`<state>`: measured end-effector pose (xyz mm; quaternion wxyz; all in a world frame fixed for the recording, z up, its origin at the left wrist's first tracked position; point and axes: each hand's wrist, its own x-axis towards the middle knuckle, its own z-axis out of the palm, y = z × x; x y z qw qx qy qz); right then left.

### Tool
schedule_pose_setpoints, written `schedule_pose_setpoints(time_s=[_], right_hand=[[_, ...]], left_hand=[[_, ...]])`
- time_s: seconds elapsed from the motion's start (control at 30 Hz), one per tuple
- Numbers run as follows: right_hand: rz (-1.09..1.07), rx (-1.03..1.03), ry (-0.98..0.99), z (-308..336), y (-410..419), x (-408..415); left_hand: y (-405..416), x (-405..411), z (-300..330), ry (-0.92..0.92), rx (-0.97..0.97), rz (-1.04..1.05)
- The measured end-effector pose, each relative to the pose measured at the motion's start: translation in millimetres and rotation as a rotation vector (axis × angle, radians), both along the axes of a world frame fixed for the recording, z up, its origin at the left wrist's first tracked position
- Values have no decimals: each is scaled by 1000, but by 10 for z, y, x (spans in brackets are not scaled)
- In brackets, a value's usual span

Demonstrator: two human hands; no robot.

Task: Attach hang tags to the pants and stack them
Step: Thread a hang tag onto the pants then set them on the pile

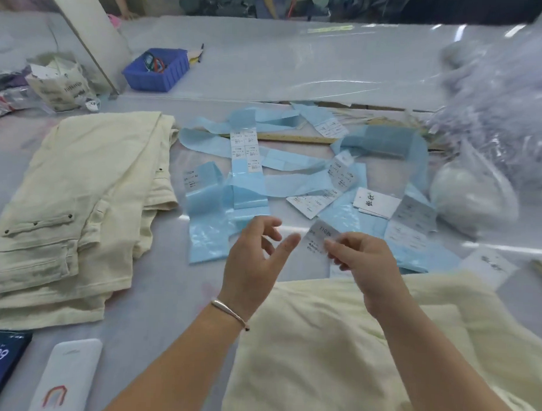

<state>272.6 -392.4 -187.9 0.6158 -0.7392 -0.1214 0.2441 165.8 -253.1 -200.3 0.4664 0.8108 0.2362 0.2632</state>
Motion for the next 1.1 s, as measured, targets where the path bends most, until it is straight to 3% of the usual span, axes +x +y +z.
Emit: schedule_pose_setpoints(time_s=[0.1,0.27,0.4,0.57,0.77,0.93,1.1], right_hand=[[55,-50,-77,-45,-508,51],[35,-45,-82,-40,-1215,228],[-25,-76,-42,-65,-1655,455],[-269,-158,-25,-245,-2128,930],[-386,-750,-176,-633,-2384,1627],[-55,-1137,-264,-785,-2076,1879],[-1,-1230,-201,-806,-2025,2024]], left_hand=[[-452,244,-37,101,-278,-126],[-1147,572,60,95,-493,-270],[-1590,812,86,109,-515,-276],[-1851,1017,-7,102,-545,-89],[-1927,1136,-30,115,-651,-109],[-1986,1230,22,83,-767,-151],[-1984,1247,2,128,-916,-322]])
